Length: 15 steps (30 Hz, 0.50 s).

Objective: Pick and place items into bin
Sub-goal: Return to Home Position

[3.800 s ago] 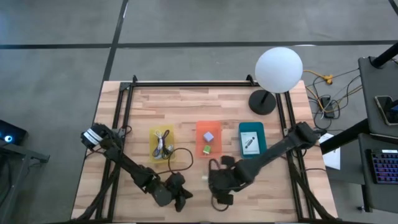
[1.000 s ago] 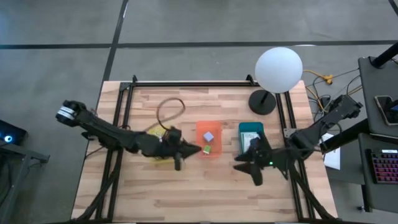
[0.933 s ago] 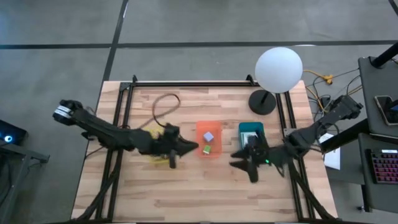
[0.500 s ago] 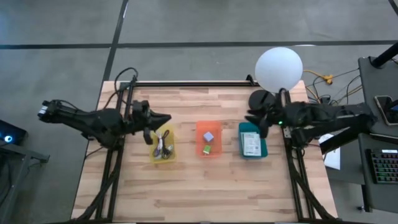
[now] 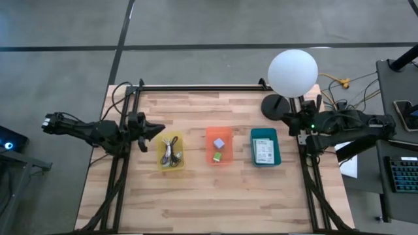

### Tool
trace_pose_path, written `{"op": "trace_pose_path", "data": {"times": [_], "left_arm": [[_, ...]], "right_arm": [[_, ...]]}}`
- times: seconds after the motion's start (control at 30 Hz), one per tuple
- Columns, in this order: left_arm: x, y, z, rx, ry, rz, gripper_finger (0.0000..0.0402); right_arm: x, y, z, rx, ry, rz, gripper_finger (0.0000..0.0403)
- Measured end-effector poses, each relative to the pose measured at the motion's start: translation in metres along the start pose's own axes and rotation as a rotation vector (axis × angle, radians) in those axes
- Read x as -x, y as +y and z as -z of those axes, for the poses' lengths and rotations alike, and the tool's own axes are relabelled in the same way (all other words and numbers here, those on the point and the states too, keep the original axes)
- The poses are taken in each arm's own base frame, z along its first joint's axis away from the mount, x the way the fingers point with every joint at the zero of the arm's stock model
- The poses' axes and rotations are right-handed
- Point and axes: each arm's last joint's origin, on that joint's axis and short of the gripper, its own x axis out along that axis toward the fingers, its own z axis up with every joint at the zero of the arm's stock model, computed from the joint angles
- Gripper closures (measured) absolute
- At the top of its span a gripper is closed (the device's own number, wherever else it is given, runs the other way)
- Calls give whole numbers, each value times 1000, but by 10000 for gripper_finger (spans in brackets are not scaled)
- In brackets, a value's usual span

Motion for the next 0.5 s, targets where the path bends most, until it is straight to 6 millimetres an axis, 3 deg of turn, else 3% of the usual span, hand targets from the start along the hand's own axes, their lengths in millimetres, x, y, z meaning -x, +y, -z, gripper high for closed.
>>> {"op": "trace_pose_path", "data": {"times": [0.17,0.3,0.4,0.5], "left_arm": [[13,14,12,122,-80,53,402],[22,16,13,12,-125,237,402],[29,17,14,-107,-202,346,402],[32,24,20,-110,-199,282,402]], "right_arm": [[4,8,-8,272,-94,-101,239],[7,16,-12,428,-179,-313,239],[4,17,-2,527,-229,-558,239],[-6,1,15,498,-247,-537,239]]}}
